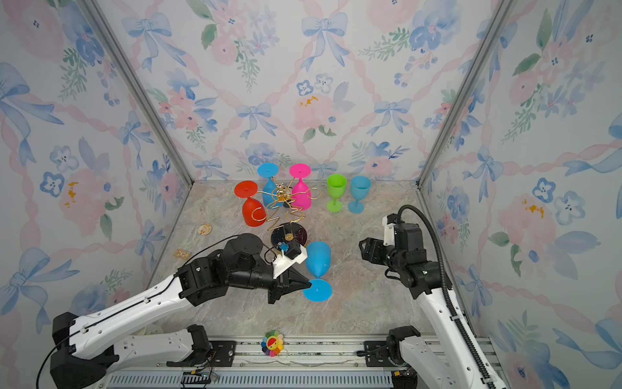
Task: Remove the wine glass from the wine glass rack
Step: 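Swing the blue glass upright with the left gripper while the right approaches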
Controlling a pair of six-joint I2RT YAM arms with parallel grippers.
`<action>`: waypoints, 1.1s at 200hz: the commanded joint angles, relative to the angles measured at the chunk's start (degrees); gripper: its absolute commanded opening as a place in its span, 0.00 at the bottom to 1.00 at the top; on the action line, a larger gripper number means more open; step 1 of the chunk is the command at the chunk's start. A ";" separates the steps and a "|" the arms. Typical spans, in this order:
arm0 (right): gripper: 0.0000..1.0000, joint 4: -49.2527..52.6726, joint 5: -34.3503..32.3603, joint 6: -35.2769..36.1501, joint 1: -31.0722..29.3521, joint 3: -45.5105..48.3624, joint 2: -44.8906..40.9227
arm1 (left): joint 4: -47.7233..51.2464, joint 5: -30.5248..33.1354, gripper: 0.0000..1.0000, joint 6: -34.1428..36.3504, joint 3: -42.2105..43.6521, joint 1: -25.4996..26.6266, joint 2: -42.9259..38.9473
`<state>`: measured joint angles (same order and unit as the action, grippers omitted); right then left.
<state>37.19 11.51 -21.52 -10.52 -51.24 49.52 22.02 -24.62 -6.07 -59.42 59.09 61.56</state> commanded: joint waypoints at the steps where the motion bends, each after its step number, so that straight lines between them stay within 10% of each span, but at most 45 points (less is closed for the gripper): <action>1: 0.76 2.16 4.50 0.68 0.55 -3.51 0.30 | -0.33 5.73 0.00 12.85 2.66 0.76 -3.34; 34: 0.80 1.87 7.52 0.36 0.42 -5.04 1.12 | -0.88 9.58 0.00 25.94 7.62 1.62 -6.56; 146: 0.80 5.62 15.86 -0.59 -7.03 -15.68 11.99 | -21.78 59.99 0.00 57.65 25.72 20.83 -5.84; 220: 0.78 8.45 18.59 -0.43 -10.95 -19.21 14.38 | -49.83 64.17 0.00 83.06 43.23 21.15 -9.00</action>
<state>43.75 27.46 -21.89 -20.49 -67.33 62.78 -17.04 37.34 67.66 -17.80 79.88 54.48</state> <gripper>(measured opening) 0.785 0.048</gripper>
